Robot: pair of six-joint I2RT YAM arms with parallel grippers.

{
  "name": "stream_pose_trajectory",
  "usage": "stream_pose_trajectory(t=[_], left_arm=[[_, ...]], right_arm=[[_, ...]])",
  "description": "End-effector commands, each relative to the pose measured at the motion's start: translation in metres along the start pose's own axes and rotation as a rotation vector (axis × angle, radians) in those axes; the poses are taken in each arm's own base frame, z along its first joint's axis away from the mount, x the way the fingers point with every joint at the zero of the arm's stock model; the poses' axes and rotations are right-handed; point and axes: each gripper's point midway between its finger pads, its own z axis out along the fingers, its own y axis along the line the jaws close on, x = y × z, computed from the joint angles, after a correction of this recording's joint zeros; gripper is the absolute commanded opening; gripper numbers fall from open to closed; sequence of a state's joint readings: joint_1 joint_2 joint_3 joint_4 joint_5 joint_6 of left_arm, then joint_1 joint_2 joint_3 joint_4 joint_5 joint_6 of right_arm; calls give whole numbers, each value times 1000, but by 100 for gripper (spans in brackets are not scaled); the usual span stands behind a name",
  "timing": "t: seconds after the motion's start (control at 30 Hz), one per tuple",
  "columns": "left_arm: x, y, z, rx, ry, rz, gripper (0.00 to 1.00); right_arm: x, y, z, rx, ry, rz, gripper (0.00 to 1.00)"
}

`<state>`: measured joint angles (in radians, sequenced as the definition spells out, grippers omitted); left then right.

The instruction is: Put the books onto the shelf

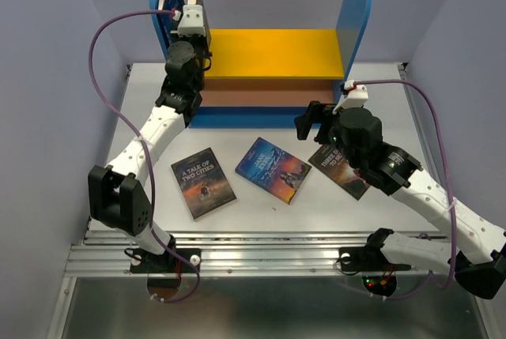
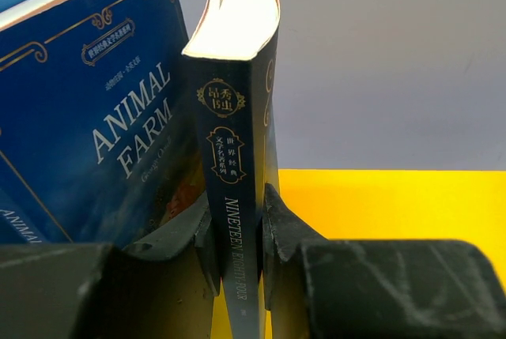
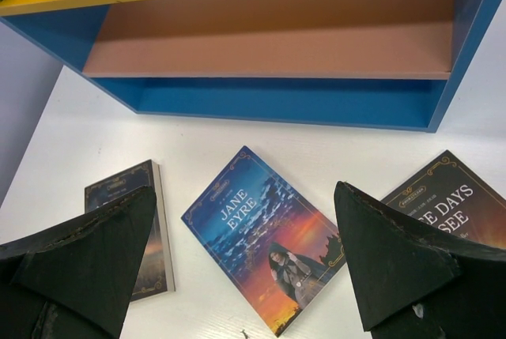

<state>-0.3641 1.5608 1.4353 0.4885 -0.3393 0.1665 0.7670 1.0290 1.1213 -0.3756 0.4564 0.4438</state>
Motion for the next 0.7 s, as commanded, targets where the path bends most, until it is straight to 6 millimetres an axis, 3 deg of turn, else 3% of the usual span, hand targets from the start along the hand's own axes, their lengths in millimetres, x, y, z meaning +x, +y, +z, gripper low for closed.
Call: stream_pose_trajectory(t=[0.0, 0.3, 0.67], left_arm=[[-52, 31, 0, -138, -125, -7, 0], [-45, 60, 0, -230, -104, 37, 0], [-34, 60, 7, -224, -79, 39, 0]], right_arm=[[-24, 5, -8, -19, -59, 19, 100], [-23, 8, -11, -38, -52, 27, 100], [-20, 1, -14, -23, -57, 27, 100]])
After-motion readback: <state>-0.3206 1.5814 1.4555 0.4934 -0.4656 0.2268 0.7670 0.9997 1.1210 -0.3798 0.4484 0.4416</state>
